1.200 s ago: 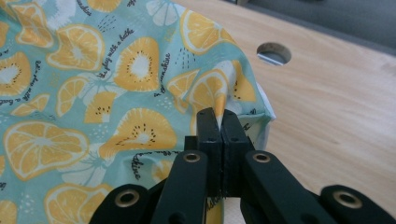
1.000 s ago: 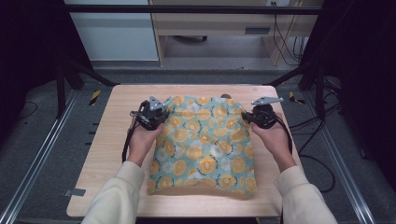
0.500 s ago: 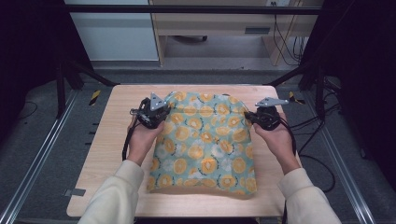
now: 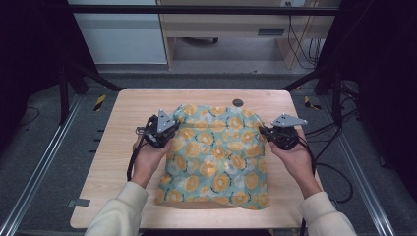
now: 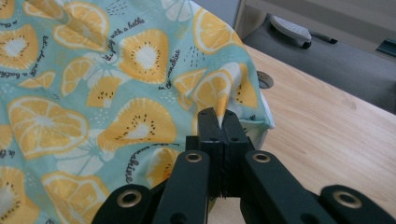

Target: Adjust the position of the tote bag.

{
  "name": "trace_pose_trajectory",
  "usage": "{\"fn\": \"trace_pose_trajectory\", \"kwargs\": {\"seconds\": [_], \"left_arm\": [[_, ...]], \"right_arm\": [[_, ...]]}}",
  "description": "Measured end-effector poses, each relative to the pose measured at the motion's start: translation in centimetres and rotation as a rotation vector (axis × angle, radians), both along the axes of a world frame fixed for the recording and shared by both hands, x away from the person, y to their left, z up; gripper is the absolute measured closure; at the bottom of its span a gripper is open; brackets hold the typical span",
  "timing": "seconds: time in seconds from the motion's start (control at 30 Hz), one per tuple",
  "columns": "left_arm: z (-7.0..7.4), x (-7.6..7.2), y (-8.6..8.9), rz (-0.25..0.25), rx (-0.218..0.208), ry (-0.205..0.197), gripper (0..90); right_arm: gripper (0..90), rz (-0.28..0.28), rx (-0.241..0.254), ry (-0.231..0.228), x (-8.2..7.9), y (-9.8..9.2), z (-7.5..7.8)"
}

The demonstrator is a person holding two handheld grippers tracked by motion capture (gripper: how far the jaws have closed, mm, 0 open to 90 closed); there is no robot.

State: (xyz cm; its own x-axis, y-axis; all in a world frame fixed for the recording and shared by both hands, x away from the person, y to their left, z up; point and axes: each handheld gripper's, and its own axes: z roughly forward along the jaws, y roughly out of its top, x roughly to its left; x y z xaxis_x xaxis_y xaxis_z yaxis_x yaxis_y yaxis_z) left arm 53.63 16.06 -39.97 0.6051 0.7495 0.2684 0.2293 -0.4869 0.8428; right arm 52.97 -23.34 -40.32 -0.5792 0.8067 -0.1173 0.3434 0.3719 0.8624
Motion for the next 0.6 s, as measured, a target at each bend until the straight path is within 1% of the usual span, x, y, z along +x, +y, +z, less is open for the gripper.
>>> {"fn": "trace_pose_trajectory", "kwargs": {"seconds": [0.03, 0.13, 0.27, 0.33, 0.47, 0.6], "left_arm": [[-0.2, -0.2, 0.0, -0.003, -0.001, -0.001, 90.0], [-0.5, -0.7, 0.2, -0.017, -0.006, -0.016, 90.0], [-0.7, -1.9, 0.6, -0.025, -0.011, -0.054, 90.0], [-0.7, -2.6, 0.9, -0.033, -0.016, -0.072, 90.0], [-0.9, -4.1, 1.4, -0.055, -0.03, -0.092, 90.0], [-1.3, -5.4, 1.3, -0.081, 0.003, -0.112, 90.0]], "right_arm": [[89.9, 0.004, -0.002, -0.005, -0.1, -0.1, -0.1], [89.9, 0.007, 0.013, -0.017, -0.8, -0.2, -0.3], [89.9, 0.024, 0.018, -0.046, -1.9, -0.2, -0.1], [89.9, 0.045, 0.022, -0.048, -2.5, -0.2, 0.0], [89.9, 0.082, 0.024, -0.073, -4.1, -0.3, 0.0], [89.8, 0.104, -0.004, -0.091, -5.7, -0.4, -0.3]]}}
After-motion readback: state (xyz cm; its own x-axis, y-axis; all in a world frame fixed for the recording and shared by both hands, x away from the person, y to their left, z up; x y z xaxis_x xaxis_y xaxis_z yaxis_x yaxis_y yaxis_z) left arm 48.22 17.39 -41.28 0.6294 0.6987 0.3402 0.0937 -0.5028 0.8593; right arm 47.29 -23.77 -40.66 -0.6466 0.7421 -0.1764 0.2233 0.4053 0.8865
